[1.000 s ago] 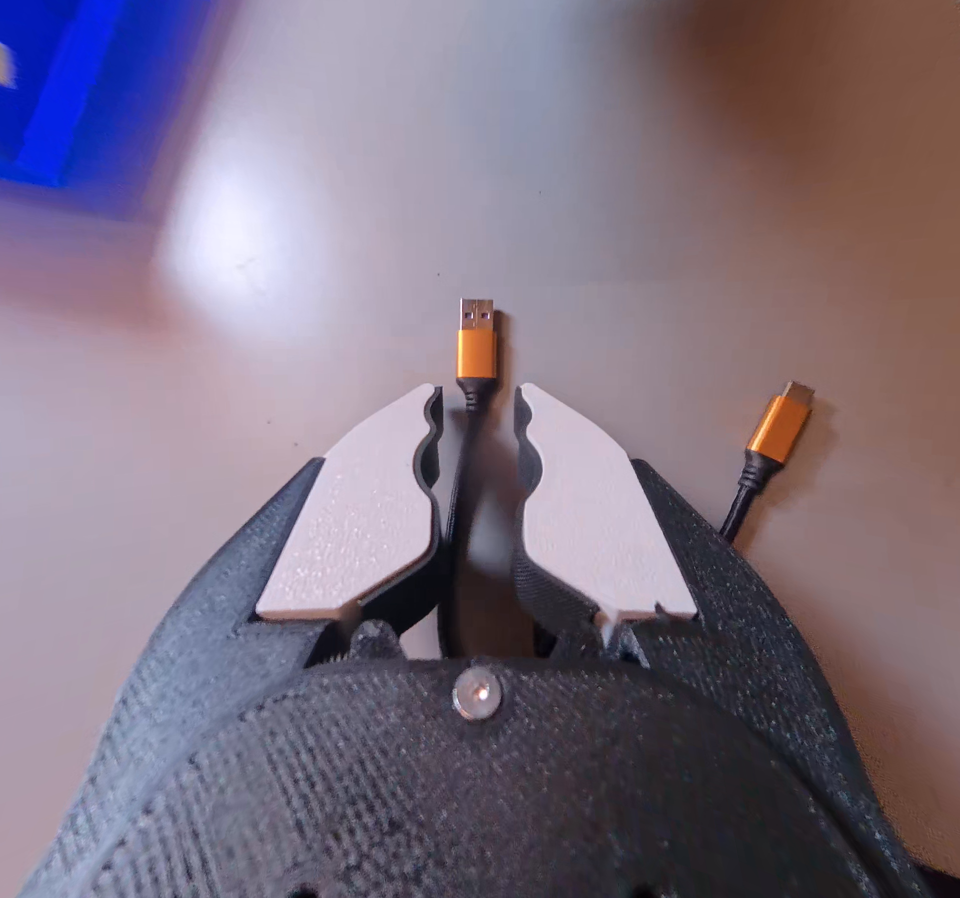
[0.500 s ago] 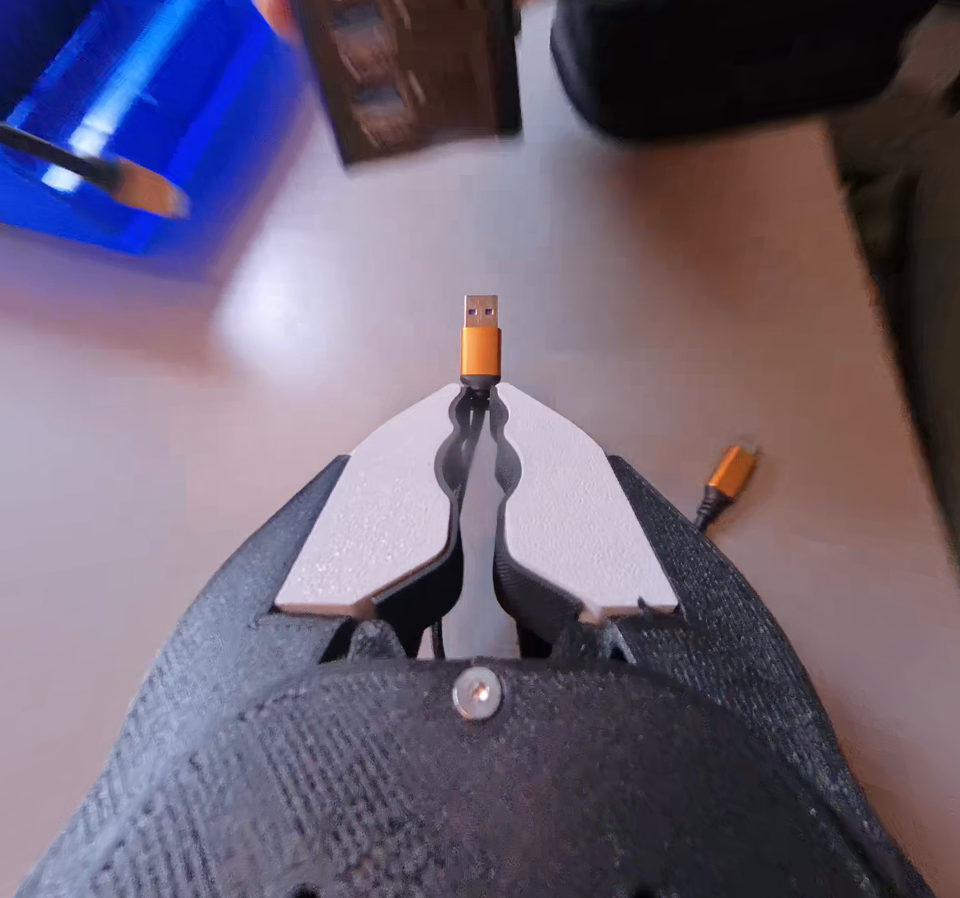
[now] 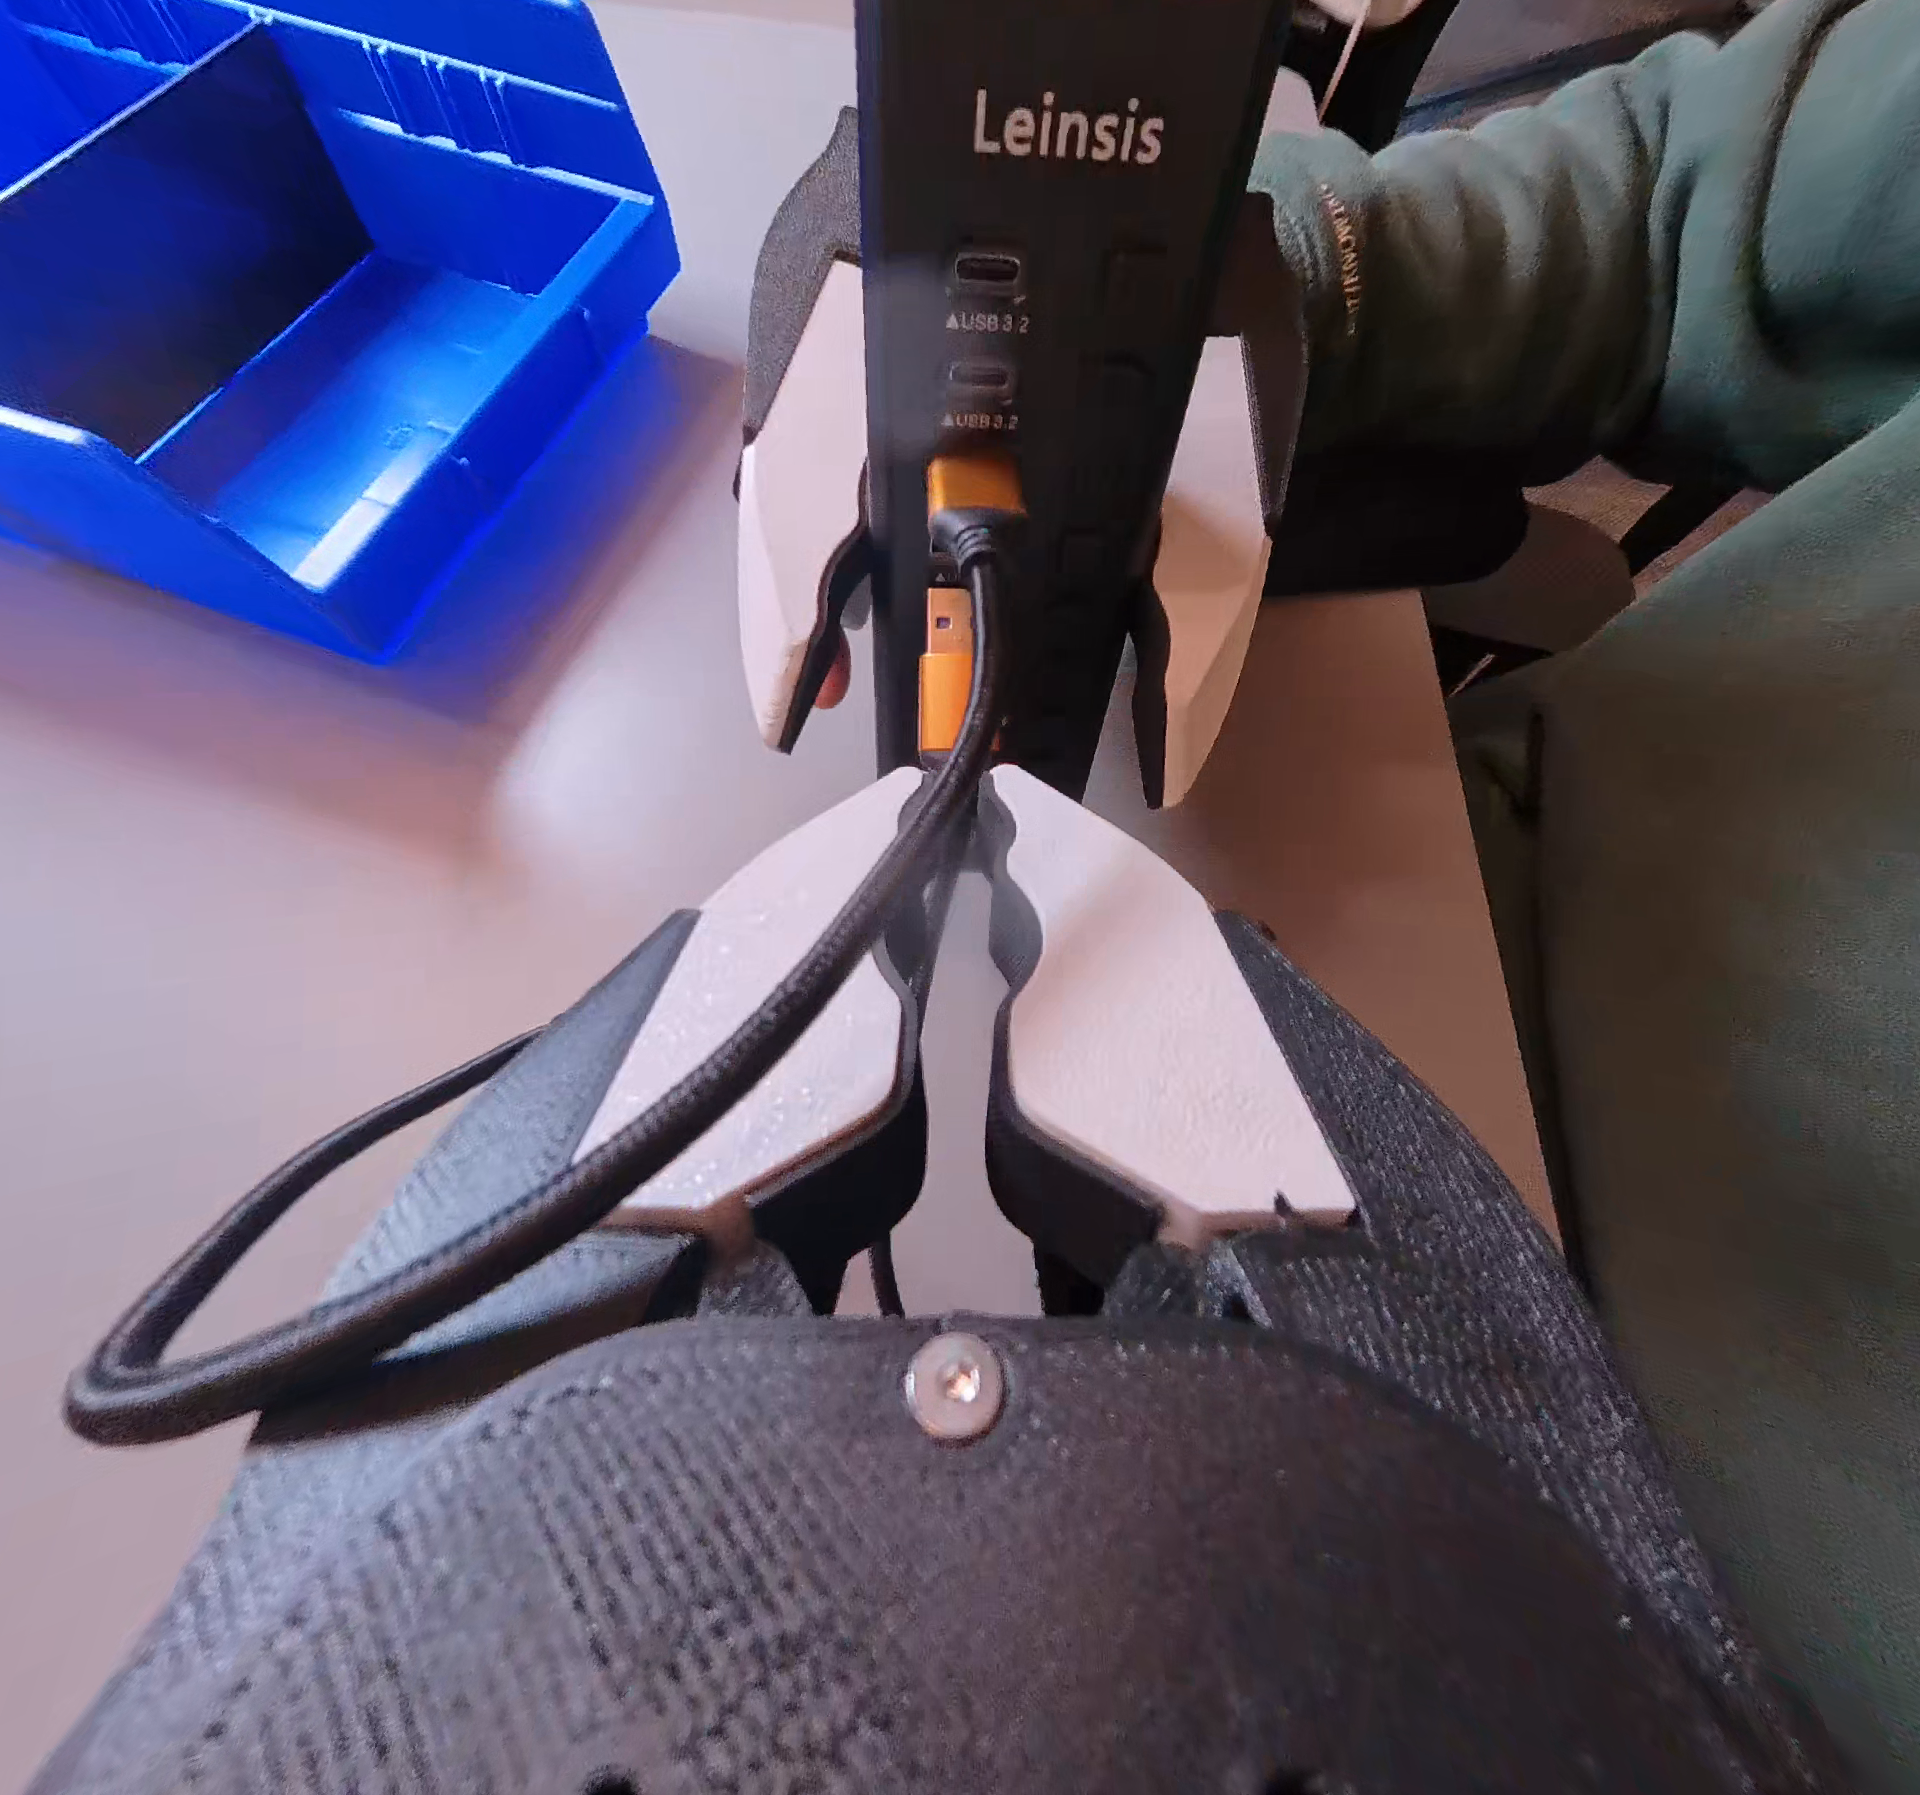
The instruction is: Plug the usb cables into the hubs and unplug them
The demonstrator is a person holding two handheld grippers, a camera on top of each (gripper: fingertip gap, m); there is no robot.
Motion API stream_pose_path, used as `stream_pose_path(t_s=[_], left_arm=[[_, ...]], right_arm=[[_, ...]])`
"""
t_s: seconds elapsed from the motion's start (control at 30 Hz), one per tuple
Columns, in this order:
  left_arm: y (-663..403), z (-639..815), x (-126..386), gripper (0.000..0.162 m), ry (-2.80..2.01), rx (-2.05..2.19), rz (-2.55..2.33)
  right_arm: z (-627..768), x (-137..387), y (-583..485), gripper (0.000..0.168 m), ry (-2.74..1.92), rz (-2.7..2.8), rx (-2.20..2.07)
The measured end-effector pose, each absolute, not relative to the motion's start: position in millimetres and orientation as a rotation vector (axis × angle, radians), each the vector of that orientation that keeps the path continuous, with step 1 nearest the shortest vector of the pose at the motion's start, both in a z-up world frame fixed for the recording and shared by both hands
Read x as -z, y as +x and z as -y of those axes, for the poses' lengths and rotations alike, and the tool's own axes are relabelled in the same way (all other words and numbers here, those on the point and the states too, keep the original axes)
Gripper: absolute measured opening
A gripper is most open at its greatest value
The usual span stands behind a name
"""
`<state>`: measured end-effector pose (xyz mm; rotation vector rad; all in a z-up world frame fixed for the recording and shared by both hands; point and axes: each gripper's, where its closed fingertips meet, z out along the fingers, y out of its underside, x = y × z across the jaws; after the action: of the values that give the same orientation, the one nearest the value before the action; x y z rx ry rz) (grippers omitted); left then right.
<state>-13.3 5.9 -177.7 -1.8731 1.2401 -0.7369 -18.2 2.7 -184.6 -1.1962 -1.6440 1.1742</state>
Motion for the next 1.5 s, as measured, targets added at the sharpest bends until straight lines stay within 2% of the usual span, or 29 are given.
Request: stream_pose_path(t_s=[0.67, 0.87, 1.5], left_arm=[[-19, -7, 172, 0.006, -2.049, 0.304, -1.668], [-13, -12, 162, 0.006, -2.023, 0.38, -1.643], [1, -15, 147, 0.006, -1.781, 0.596, -1.354]], right_arm=[[-8, 201, -19, 0.072, -1.269, 1.737, -0.925], [-16, 199, -14, 0.072, -1.28, 1.717, -0.861], [-9, 183, -17, 0.072, -1.28, 1.56, -1.175]])
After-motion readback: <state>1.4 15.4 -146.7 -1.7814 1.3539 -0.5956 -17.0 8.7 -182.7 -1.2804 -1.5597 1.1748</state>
